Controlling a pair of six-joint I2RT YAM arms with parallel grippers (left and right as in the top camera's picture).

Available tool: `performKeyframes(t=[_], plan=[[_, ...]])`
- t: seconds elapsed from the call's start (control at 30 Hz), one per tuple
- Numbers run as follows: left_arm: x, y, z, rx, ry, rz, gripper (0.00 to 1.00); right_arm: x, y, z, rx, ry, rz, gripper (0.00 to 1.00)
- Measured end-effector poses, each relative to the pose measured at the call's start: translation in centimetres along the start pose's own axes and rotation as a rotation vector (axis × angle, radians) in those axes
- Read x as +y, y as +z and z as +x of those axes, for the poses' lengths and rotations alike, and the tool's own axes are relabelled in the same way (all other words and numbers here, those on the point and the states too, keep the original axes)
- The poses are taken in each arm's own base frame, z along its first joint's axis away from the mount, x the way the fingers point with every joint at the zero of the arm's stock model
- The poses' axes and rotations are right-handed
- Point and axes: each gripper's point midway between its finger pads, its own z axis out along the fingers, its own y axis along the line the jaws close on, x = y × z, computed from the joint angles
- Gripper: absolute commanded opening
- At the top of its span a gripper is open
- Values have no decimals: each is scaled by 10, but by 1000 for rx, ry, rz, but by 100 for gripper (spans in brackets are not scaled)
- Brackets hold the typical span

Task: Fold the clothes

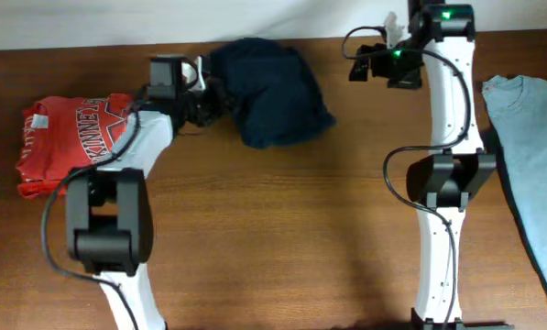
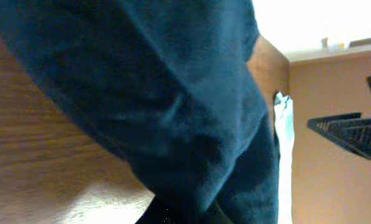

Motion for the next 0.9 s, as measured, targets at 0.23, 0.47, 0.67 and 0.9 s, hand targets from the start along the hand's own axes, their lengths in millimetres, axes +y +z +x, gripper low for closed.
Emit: performKeyframes(t=[0.23,0.47,0.67,0.9], plan=[[37,-15,14,45,-48,-150,48,42,41,0,18,-72,-103,99],[56,-26,15,58,-30,-202,67,50,70,-2,11,-100,-140,99],[57,-27,15,60,-10,-206,72,47,86,1,14,-164,-161,99],[57,-27,16,61,-7,-205,73,51,93,-3,-9,-216,-197,99]])
